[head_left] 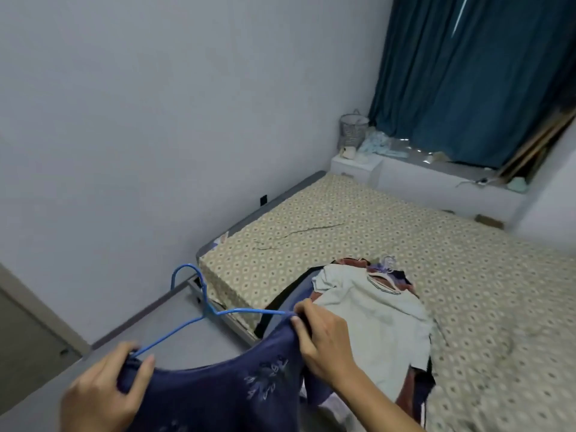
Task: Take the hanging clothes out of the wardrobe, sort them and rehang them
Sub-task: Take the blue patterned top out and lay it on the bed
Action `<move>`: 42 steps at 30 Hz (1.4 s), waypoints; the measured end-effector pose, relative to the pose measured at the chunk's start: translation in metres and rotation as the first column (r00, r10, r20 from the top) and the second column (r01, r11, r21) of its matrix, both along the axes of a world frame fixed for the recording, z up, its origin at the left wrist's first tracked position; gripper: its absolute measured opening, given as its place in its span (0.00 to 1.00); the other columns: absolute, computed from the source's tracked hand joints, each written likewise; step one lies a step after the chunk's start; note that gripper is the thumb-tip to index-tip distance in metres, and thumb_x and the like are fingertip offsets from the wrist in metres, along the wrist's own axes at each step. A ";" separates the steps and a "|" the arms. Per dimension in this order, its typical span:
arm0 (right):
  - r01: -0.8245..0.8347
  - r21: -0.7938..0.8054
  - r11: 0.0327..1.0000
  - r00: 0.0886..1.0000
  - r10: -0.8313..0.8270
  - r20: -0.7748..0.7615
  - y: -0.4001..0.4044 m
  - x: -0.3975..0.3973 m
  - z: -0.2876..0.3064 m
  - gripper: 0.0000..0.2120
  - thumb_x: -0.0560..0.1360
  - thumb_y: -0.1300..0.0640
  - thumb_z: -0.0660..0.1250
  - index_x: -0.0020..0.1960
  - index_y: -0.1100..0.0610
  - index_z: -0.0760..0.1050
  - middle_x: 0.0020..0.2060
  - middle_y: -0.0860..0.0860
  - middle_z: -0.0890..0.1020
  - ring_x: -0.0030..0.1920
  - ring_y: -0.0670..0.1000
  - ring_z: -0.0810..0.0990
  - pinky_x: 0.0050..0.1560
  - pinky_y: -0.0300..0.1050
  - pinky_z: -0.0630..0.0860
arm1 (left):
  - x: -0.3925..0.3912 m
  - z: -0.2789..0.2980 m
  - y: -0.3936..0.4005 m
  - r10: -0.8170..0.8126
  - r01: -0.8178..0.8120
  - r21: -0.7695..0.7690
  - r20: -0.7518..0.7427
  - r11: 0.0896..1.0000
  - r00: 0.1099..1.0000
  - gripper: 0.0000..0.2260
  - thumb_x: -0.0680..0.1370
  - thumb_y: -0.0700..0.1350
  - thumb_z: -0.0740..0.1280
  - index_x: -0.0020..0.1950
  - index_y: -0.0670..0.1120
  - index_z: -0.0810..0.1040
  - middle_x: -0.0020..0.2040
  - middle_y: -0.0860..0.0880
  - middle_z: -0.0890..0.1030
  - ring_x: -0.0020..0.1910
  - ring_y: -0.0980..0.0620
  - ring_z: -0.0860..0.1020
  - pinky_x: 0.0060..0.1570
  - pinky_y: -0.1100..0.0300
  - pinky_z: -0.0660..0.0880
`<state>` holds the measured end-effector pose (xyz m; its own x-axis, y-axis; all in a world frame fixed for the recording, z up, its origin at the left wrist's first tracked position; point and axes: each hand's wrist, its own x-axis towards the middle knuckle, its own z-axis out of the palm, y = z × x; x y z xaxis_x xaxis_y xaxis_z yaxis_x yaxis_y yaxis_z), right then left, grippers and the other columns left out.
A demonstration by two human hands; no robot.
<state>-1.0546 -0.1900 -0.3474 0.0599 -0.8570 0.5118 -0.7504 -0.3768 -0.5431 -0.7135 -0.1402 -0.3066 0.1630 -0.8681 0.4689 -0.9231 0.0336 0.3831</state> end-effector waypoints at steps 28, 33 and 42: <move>0.783 0.388 0.486 0.564 -0.818 -0.113 -0.079 -0.178 -0.098 0.02 0.83 0.51 0.64 0.52 0.48 0.72 0.43 0.45 0.83 0.43 0.55 0.81 0.42 0.52 0.70 | -0.267 -0.154 -0.424 -0.853 0.827 0.358 -0.133 0.433 0.505 0.07 0.84 0.48 0.64 0.48 0.58 0.73 0.43 0.57 0.76 0.46 0.49 0.79 0.41 0.52 0.71; 0.778 0.449 0.439 0.537 -0.836 -0.113 -0.105 -0.202 -0.118 0.03 0.83 0.51 0.63 0.51 0.46 0.69 0.42 0.45 0.82 0.43 0.55 0.81 0.43 0.54 0.73 | -0.307 -0.175 -0.461 -0.868 0.829 0.413 -0.153 0.378 0.472 0.07 0.86 0.51 0.60 0.50 0.54 0.75 0.46 0.54 0.80 0.48 0.49 0.79 0.45 0.48 0.76; 0.716 0.569 0.405 0.564 -0.815 -0.130 -0.168 -0.304 -0.186 0.02 0.84 0.53 0.62 0.52 0.49 0.70 0.43 0.47 0.81 0.44 0.56 0.80 0.41 0.53 0.72 | -0.403 -0.235 -0.520 -0.888 0.785 0.505 -0.075 0.358 0.454 0.06 0.85 0.46 0.62 0.49 0.50 0.75 0.45 0.51 0.79 0.46 0.44 0.78 0.43 0.46 0.75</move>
